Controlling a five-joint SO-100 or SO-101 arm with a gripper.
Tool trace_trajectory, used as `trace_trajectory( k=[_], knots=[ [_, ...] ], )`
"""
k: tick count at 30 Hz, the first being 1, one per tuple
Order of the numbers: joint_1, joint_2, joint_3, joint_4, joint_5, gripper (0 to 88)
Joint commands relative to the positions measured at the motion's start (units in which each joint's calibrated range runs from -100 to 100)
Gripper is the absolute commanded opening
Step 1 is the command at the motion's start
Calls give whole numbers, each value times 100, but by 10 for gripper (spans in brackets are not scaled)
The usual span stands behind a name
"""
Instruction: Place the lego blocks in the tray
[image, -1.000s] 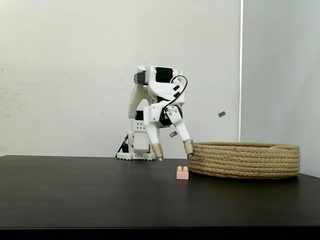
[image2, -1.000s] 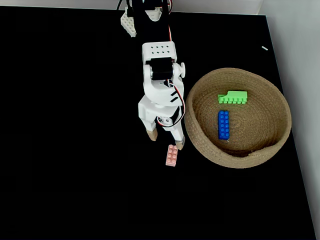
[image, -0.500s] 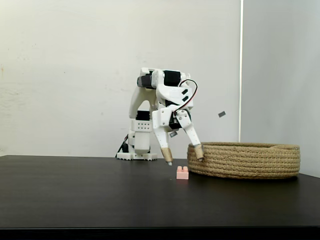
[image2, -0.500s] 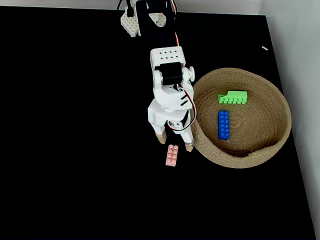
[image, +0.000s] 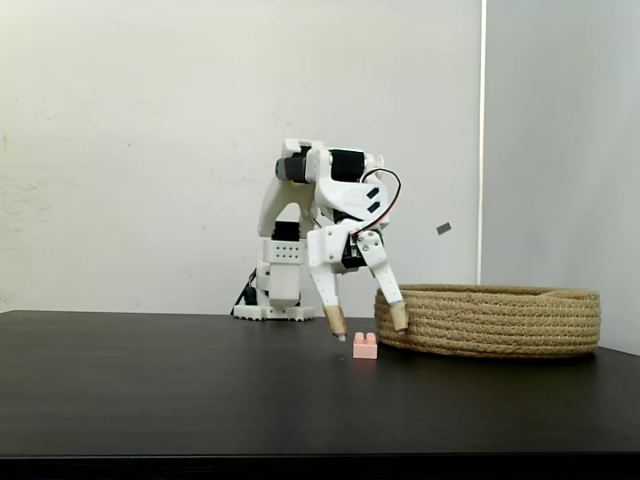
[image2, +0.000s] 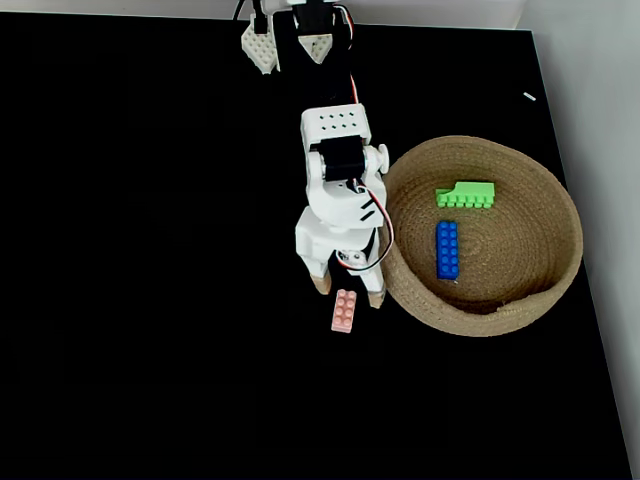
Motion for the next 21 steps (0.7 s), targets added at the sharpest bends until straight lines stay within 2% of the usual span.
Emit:
trace_trajectory(
  k=[1, 11, 21],
  knots=[
    [111, -153, -406, -11, 34, 241],
    [194, 96, -561, -52, 59, 234],
    [153, 363, -771, -52, 59, 148]
  ],
)
